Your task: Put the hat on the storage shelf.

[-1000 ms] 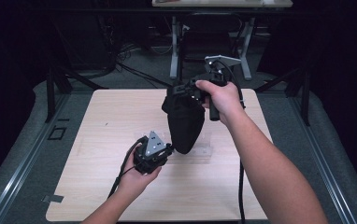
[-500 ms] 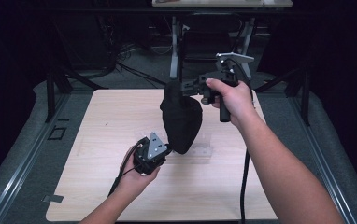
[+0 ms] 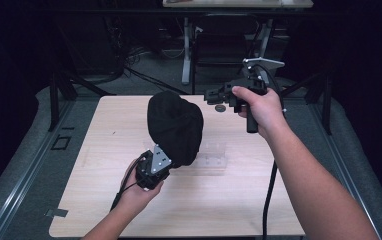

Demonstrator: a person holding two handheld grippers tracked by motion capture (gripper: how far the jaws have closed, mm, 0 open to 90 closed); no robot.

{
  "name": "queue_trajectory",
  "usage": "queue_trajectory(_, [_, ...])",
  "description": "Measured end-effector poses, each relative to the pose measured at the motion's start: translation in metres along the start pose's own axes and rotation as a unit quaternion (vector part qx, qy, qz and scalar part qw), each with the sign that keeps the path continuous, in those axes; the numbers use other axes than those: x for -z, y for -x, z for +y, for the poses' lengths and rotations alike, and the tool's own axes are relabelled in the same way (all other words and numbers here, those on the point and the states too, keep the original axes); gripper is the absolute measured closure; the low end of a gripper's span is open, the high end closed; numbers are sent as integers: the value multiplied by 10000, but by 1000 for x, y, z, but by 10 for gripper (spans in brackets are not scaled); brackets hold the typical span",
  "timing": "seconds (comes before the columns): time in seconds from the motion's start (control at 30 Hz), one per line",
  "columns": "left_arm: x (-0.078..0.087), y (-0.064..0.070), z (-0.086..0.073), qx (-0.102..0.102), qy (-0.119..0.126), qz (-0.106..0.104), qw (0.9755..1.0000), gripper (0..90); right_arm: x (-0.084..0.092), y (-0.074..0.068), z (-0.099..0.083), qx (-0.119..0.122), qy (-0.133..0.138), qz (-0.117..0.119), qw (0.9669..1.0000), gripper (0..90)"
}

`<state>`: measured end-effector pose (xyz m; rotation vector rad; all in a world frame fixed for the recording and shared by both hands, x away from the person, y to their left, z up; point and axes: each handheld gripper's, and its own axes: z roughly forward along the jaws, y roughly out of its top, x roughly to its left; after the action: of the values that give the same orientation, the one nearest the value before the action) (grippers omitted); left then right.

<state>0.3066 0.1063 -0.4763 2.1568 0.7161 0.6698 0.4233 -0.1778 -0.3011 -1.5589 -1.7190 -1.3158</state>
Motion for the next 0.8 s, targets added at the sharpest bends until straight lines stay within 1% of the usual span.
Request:
queue_trajectory(0.03, [-3, -1, -7, 36, -115, 0, 9999, 832, 0, 0, 0, 14, -17, -22, 10000, 718])
queue_trajectory(0.07, [-3, -1, -7, 36, -115, 0, 9999, 830, 0, 0, 0, 14, -17, -22, 10000, 718])
queue_trajectory(0.13, [-8, -2, -16, 81, -238, 50, 9997, 825, 0, 0, -1, 44, -31, -64, 10000, 718])
queue_trajectory(0.17, [-8, -5, -22, 170, -198, 69, 9996, 820, 0, 0, -1, 54, -13, -77, 10000, 717])
queue_trajectory(0.2, [-8, -7, -24, 247, -210, 54, 9995, 818, 0, 2, -2, 60, -21, -64, 10000, 716])
queue_trajectory(0.23, [-8, -10, -30, 399, -173, 32, 9990, 811, 0, 3, -2, 61, -17, -106, 9999, 716])
queue_trajectory(0.33, [-7, -10, -32, 424, -175, -4, 9989, 809, 2, 5, -3, 48, -6, -153, 9999, 716])
queue_trajectory(0.37, [-7, -9, -32, 390, -170, 28, 9991, 808, 3, 7, -3, 11, 15, -155, 9999, 716])
queue_trajectory(0.43, [-7, -8, -32, 394, -158, 39, 9991, 805, 4, 7, -4, 26, 23, -178, 9998, 716])
queue_trajectory(0.53, [-7, -8, -32, 411, -153, 59, 9990, 791, 6, 9, -5, 91, 25, -322, 9994, 711])
queue_trajectory(0.57, [-7, -8, -32, 422, -132, 62, 9990, 770, 8, 9, -5, 108, 47, -399, 9991, 705])
queue_trajectory(0.6, [-6, -8, -32, 417, -138, 64, 9990, 770, 8, 9, -5, 108, 47, -399, 9991, 705])
queue_trajectory(0.63, [-5, -8, -32, 417, -121, 71, 9990, 749, 9, 10, -6, 139, 59, -446, 9989, 704])
queue_trajectory(0.67, [-5, -8, -32, 417, -121, 71, 9990, 742, 9, 10, -6, 139, 59, -446, 9989, 704])
queue_trajectory(0.7, [-4, -8, -33, 451, -108, 75, 9989, 742, 10, 10, -6, 150, 58, -470, 9988, 703])
queue_trajectory(0.73, [-3, -9, -33, 447, -108, 96, 9989, 727, 10, 10, -6, 167, 47, -509, 9986, 702])
queue_trajectory(0.8, [-1, -10, -35, 526, -36, 131, 9985, 697, 11, 11, -7, 174, 64, -559, 9983, 700])
